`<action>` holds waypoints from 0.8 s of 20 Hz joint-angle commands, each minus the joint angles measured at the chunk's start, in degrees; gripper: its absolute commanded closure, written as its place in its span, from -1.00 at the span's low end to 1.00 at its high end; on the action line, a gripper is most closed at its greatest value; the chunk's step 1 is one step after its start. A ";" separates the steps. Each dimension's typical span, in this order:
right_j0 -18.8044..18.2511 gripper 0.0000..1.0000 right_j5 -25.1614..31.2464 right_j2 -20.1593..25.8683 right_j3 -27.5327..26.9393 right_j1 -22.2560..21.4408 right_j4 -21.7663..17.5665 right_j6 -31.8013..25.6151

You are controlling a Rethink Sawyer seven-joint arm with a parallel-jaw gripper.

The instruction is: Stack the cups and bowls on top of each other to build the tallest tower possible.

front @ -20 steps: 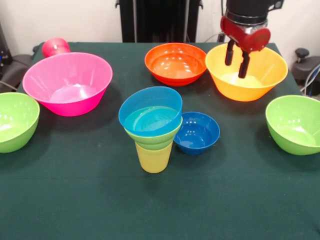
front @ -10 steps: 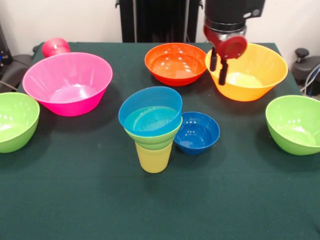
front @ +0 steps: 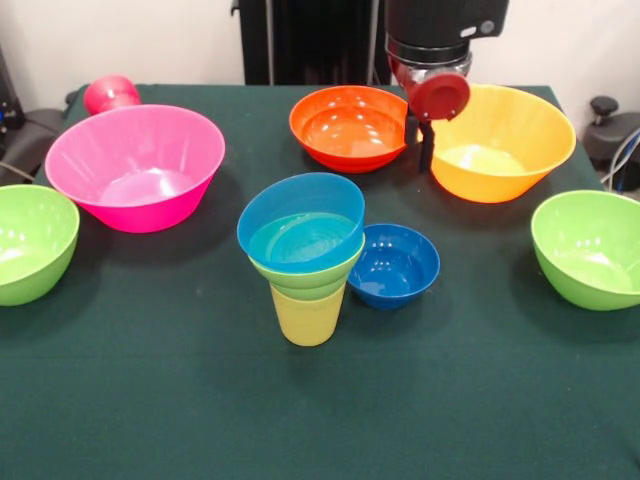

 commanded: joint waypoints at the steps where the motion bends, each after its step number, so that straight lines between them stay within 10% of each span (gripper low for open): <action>1: 2.08 -1.00 4.89 1.87 -3.06 3.54 3.03 16.59; 16: 7.18 -1.00 10.37 -1.88 -14.33 9.19 4.47 25.45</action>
